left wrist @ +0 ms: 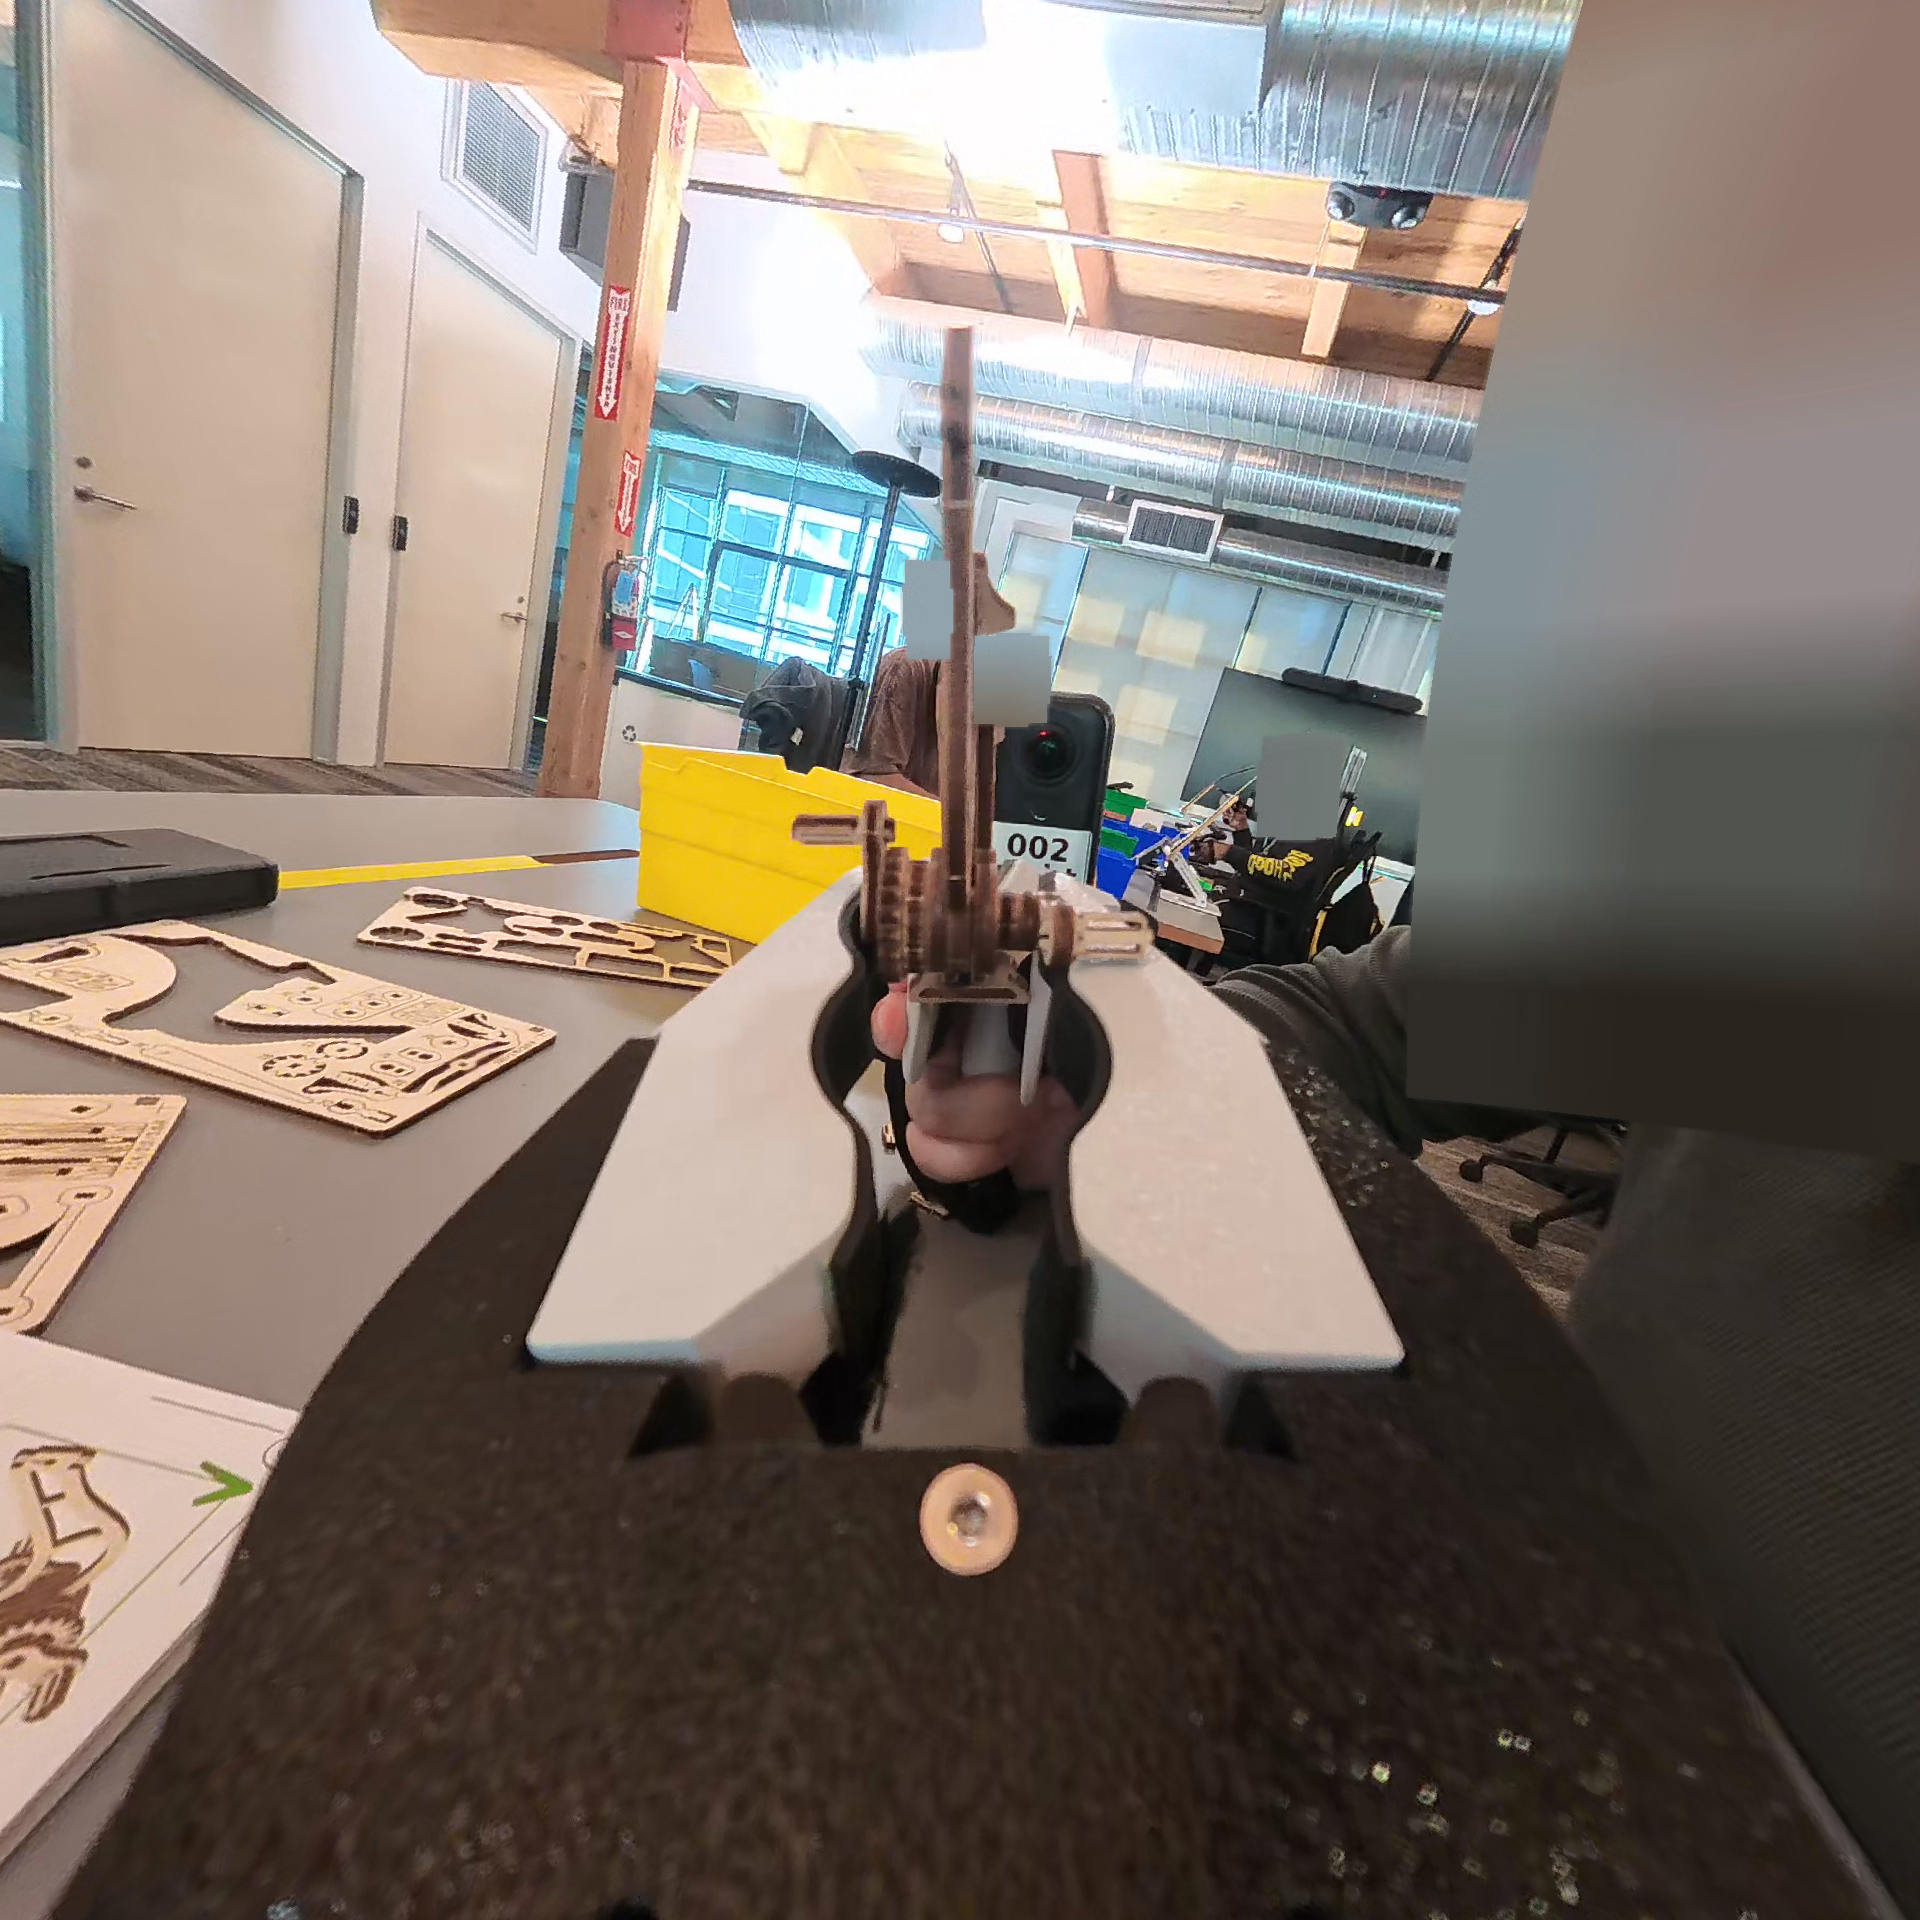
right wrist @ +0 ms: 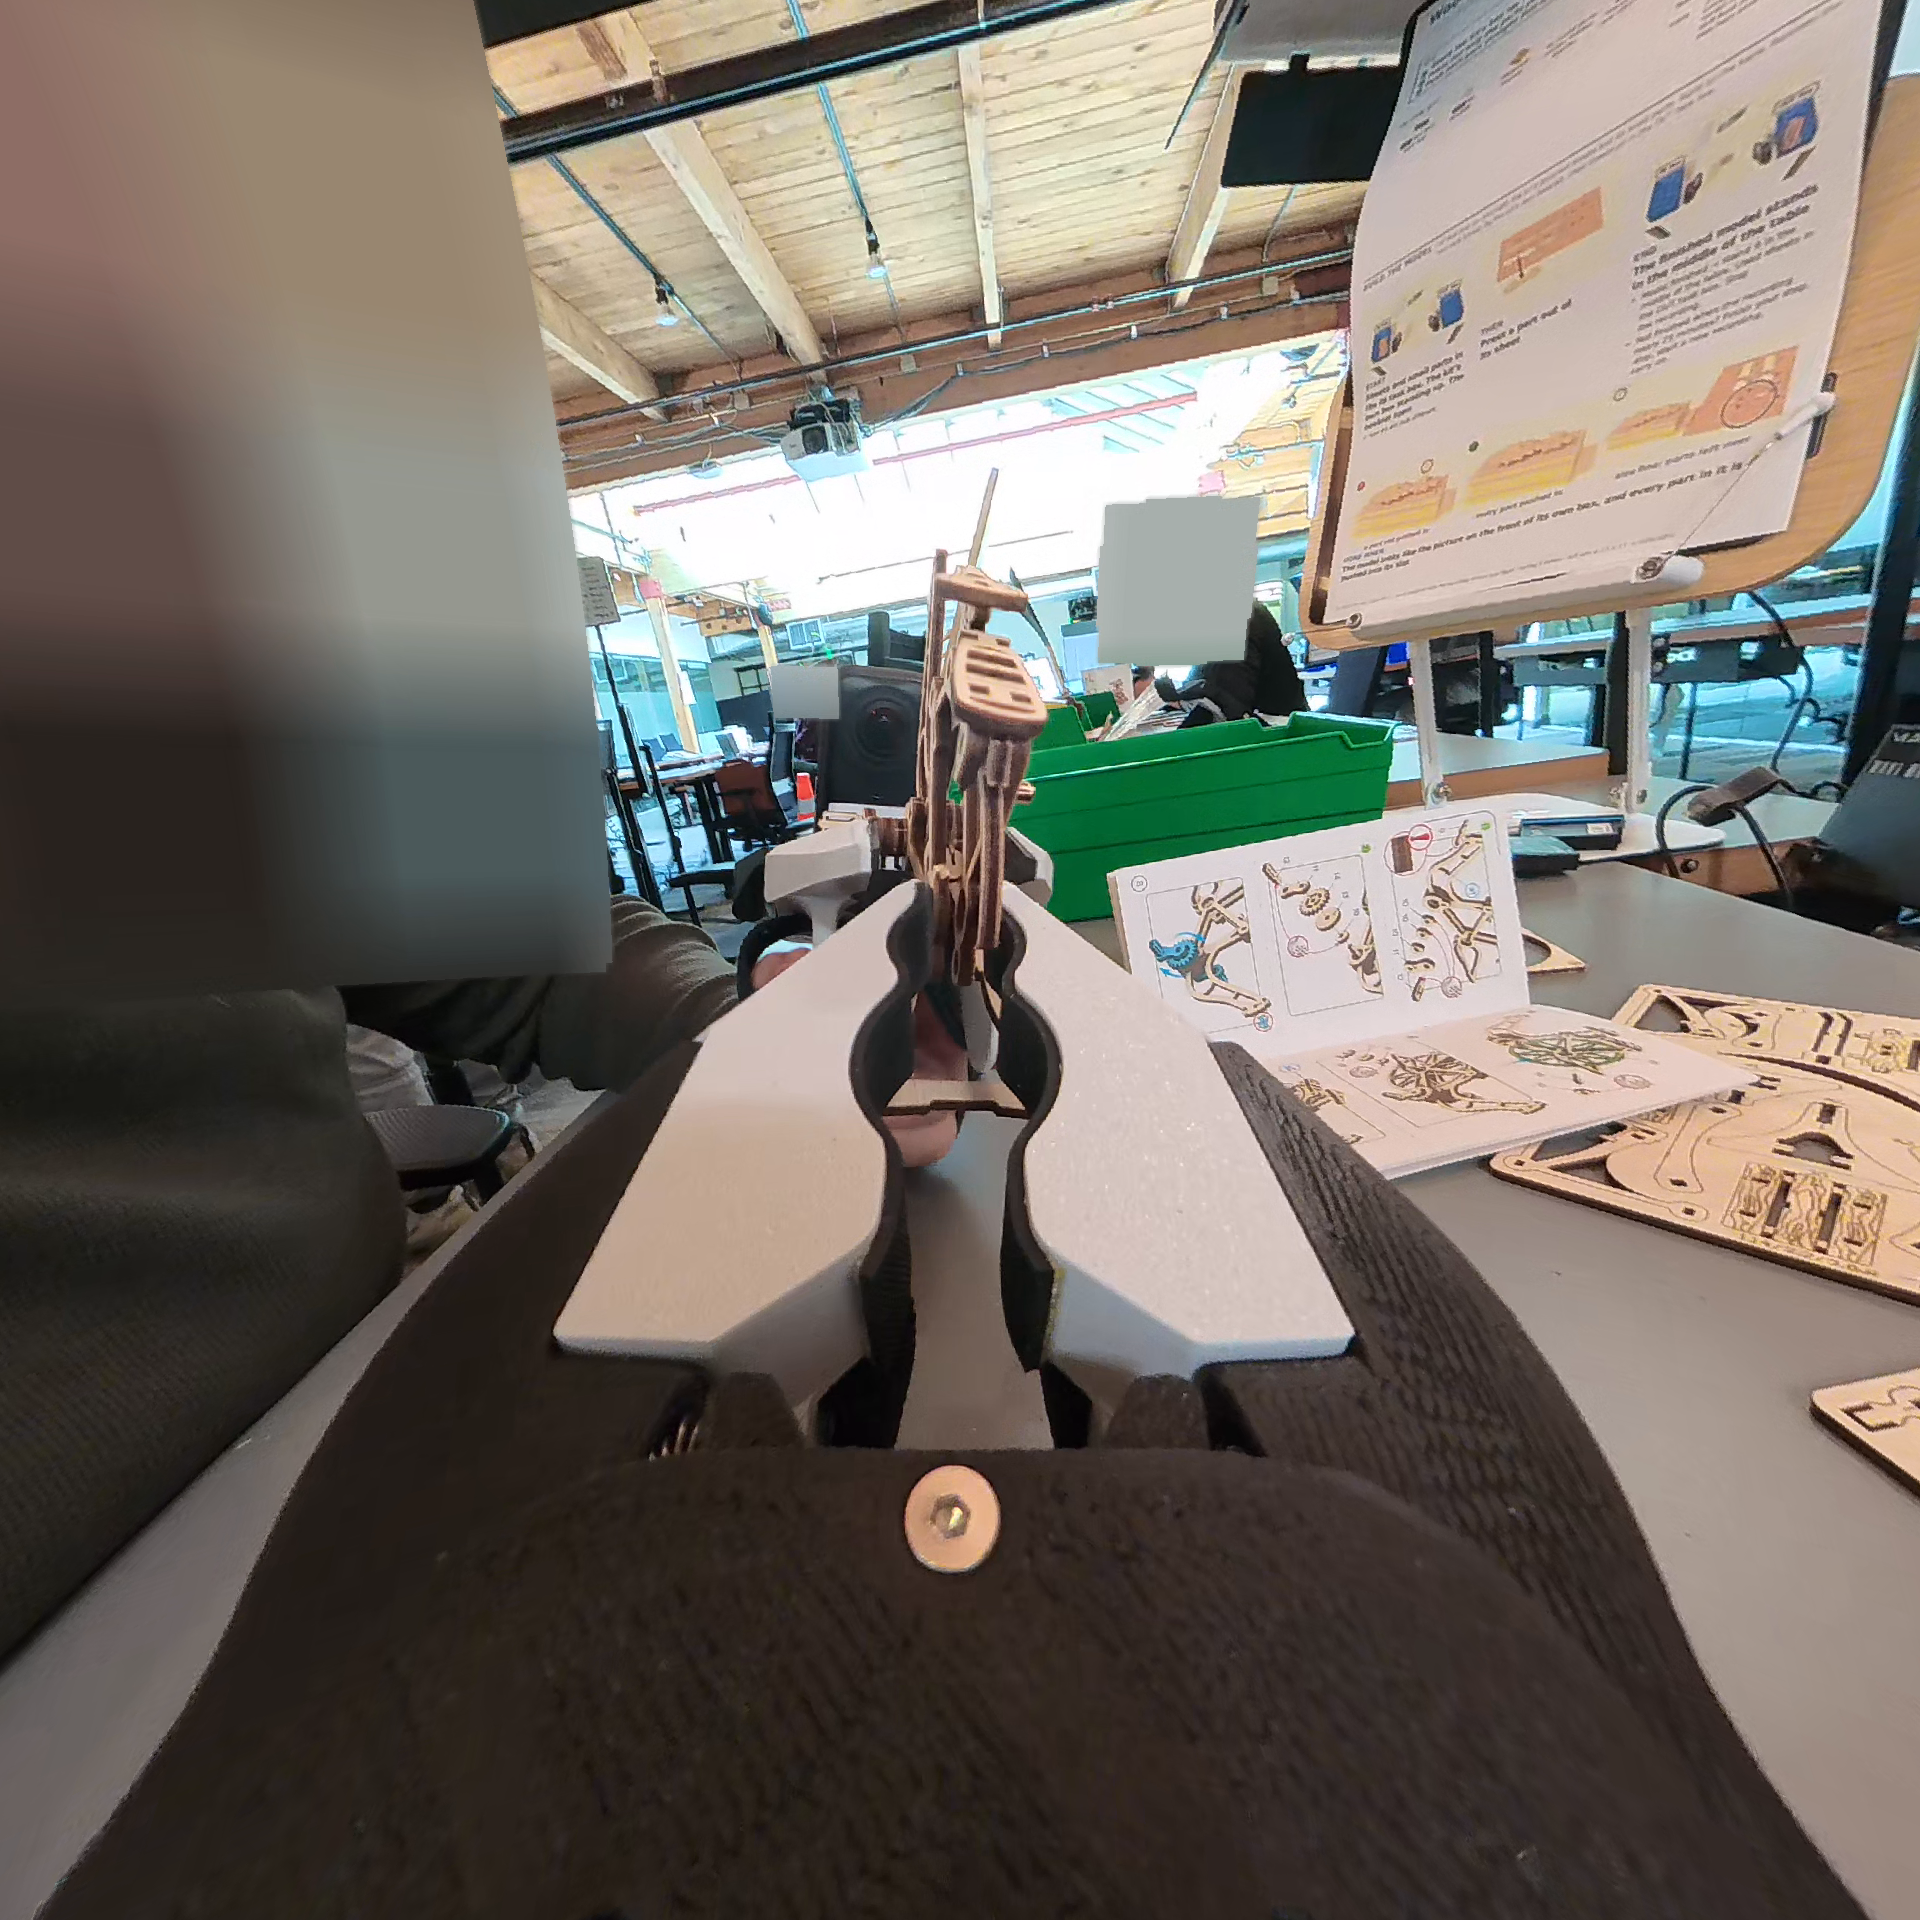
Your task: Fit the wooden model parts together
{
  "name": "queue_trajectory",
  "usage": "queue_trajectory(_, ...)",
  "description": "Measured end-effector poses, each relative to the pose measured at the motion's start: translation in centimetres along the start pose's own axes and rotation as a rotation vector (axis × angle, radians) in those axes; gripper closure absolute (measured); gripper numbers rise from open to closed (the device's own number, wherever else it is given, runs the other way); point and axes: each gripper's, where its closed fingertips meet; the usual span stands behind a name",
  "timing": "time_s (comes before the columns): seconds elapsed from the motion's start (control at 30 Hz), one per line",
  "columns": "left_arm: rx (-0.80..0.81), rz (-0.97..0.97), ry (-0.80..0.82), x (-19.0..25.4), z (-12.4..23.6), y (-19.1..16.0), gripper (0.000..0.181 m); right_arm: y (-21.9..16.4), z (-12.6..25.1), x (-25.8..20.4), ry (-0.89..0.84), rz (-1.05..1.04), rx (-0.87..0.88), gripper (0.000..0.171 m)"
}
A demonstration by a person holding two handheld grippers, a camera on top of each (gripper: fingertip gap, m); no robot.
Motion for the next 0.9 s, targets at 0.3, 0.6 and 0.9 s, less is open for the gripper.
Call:
queue_trajectory(0.3, -0.018, 0.018, 0.035, -0.4, -0.5, -0.3, 0.146, 0.4, 0.3, 0.2, 0.01, -0.03, 0.047, 0.165)
queue_trajectory(0.6, -0.001, 0.02, -0.034, 0.5, -0.6, -0.3, 0.156, 0.5, 0.1, -0.3, 0.041, -0.049, 0.062, 0.165)
queue_trajectory(0.9, 0.03, -0.019, -0.066, 1.2, -0.3, 0.0, 0.17, 0.3, -0.1, -0.7, 0.045, -0.018, 0.045, 0.165)
Point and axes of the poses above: each gripper's, where its closed fingertips meet, z back along the fingers, y out of its top, x = y × z across the jaws, and after that the axes turned 13 degrees about -x, right-handed
